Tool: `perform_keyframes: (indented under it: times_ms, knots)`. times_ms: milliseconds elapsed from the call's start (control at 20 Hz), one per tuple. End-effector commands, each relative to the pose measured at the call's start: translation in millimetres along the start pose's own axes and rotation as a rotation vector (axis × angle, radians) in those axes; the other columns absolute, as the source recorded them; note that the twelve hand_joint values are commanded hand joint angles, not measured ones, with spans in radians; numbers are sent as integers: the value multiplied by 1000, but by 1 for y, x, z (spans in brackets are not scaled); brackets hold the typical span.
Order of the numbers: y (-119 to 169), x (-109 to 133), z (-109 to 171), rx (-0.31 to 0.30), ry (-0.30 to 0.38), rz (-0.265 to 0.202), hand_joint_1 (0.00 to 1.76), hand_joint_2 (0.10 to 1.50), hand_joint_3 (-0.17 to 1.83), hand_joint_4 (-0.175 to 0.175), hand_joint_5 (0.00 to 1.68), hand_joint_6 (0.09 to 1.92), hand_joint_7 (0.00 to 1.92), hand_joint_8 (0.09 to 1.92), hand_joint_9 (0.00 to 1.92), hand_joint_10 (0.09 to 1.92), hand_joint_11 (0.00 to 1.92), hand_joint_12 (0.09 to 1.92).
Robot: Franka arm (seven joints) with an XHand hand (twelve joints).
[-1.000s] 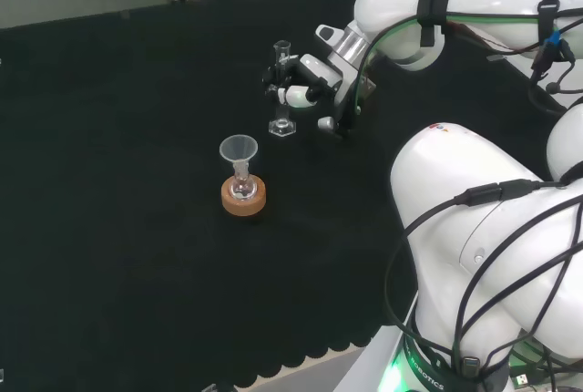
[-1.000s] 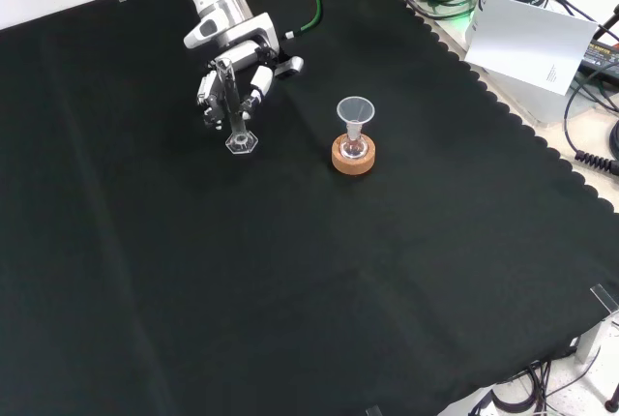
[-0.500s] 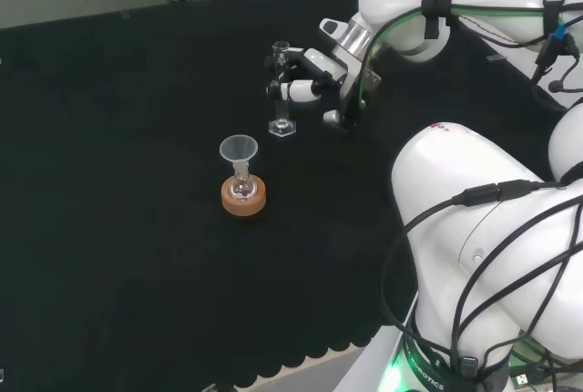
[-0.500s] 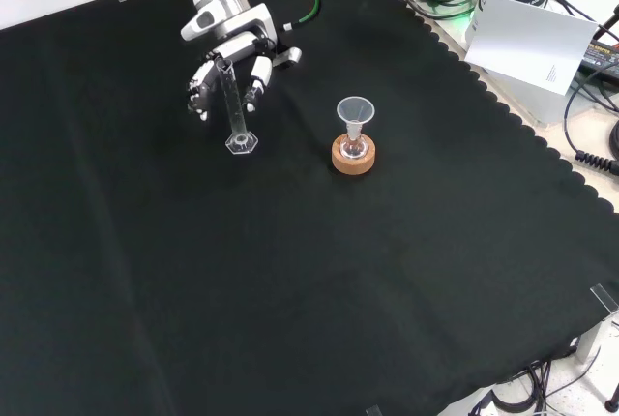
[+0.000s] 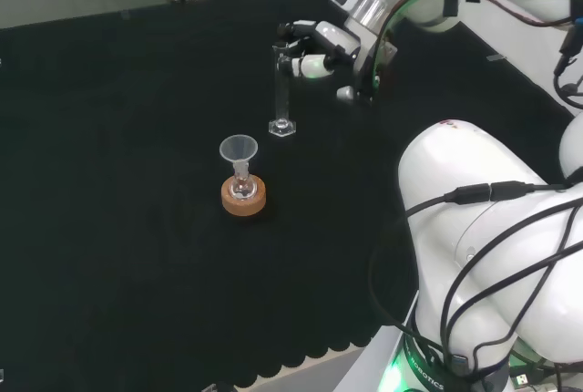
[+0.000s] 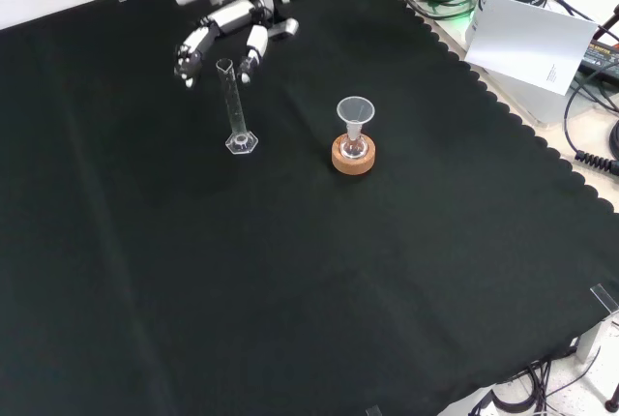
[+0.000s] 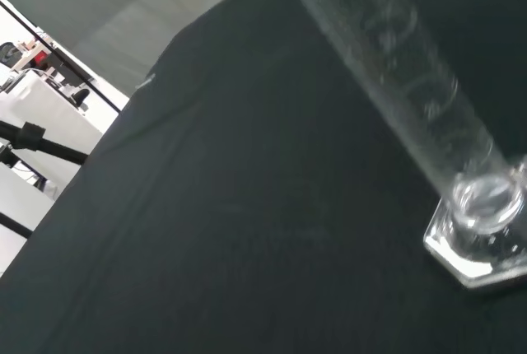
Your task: Put the graduated cylinder back on the table.
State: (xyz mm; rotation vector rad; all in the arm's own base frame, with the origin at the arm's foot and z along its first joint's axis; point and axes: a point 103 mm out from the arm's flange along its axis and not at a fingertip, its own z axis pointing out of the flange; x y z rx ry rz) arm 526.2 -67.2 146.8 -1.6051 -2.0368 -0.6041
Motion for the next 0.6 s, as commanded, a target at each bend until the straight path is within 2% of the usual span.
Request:
perform_keyframes:
  times_ms: [50, 250, 600]
  knots:
    - [-33, 35, -64, -41, -156, -4, 756, 979, -175, -52, 378, 122, 216, 634, 689, 87, 315, 1399]
    - [-52, 63, -93, -49, -213, -4, 756, 981, -175, -52, 390, 120, 242, 641, 695, 87, 315, 1397]
    - [-92, 112, -119, -71, -321, -19, 754, 985, -175, -51, 410, 99, 256, 627, 692, 87, 318, 1379]
